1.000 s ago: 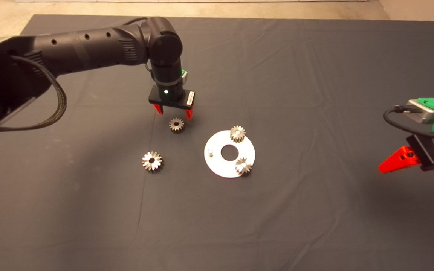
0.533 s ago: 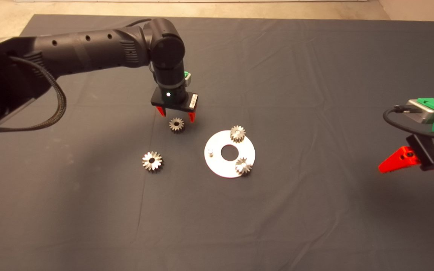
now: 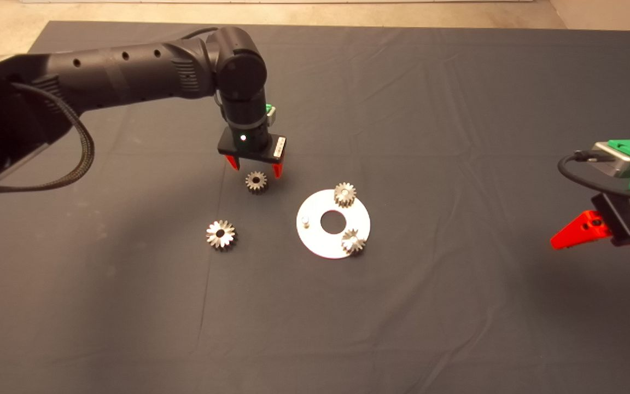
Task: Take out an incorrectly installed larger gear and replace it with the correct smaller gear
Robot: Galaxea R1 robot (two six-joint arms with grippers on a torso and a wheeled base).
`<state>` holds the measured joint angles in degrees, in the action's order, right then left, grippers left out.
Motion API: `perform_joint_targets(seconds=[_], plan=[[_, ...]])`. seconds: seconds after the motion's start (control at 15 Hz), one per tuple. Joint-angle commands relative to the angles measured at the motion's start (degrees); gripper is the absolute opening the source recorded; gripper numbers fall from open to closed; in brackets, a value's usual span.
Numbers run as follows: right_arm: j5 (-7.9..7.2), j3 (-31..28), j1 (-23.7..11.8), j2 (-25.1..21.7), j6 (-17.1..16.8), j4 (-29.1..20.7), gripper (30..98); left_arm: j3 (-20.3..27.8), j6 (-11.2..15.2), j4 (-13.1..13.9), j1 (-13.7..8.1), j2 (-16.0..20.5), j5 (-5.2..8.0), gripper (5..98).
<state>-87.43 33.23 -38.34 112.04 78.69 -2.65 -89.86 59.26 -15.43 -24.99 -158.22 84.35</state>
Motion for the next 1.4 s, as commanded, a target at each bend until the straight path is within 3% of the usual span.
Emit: perform_joint_targets(seconds=[0.0, 0.8, 1.33], plan=[[-0.02, -0.11, -1.04, -0.11, 0.15, -1.92, 81.3, 0.44, 0.51, 0.23, 0.64, 0.06, 0.47, 74.1], [-0.02, -0.11, -1.39, -0.11, 0.15, -1.92, 81.3, 0.29, 0.42, 0.14, 0.91, -0.12, 0.4, 74.0], [-0.02, -0.02, -1.39, -0.11, 0.15, -1.92, 81.3, 0.22, 0.16, 0.14, 1.17, 0.06, 0.38, 66.6]])
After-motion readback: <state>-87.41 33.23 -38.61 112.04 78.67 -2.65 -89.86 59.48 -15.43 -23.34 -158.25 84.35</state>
